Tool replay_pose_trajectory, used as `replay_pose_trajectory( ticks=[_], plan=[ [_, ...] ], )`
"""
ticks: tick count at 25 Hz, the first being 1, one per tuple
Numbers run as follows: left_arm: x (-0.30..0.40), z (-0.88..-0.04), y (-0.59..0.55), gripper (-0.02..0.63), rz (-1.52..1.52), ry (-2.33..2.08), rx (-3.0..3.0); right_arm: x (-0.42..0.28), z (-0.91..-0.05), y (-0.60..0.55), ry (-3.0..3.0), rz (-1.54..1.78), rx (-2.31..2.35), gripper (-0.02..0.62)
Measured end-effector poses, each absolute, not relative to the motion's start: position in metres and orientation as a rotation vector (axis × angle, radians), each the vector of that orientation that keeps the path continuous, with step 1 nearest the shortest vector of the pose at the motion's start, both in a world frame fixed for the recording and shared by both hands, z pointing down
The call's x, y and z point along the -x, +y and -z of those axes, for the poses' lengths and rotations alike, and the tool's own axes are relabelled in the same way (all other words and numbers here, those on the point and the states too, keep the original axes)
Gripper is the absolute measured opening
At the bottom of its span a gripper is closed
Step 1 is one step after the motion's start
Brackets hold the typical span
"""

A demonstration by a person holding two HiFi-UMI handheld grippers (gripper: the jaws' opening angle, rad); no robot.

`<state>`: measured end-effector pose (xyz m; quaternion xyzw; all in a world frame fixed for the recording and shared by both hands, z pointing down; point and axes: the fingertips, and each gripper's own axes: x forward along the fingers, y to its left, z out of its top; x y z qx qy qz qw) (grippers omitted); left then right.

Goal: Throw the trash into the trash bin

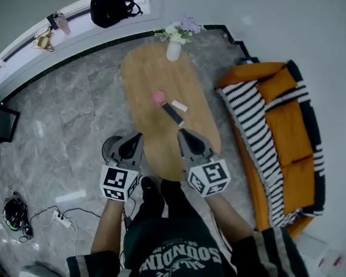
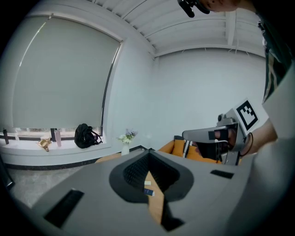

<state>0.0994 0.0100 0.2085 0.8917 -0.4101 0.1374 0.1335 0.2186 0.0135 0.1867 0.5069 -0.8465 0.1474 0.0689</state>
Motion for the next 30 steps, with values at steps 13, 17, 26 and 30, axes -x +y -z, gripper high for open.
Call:
replay_pose_trajectory(
  ticks=[13,17,26,30],
  plan=[
    [-0.137,-0.27,-0.023,0.0,-0.455,-1.122,-2.553,-0.23,-0.27,-0.016,-2.49,-0.544,-1.423,-0.003],
    [-0.144,-0.292,-0.027,-0.002,-0.47,-1.121,-2.539,-0.235,-0.3,-0.016,-2.448,-0.584,-1.409,-0.003],
    [-0.145,-0.36,-0.033,-0.002,-0.478,-1.124,-2.414,-0.239,-0.368,-0.02,-2.411,-0.701,-1.329,-0.002],
    [-0.152,-0.377,-0.037,0.0,-0.467,-1.116,-2.387,-0.247,-0.397,-0.025,-2.381,-0.738,-1.315,0.054]
  ],
)
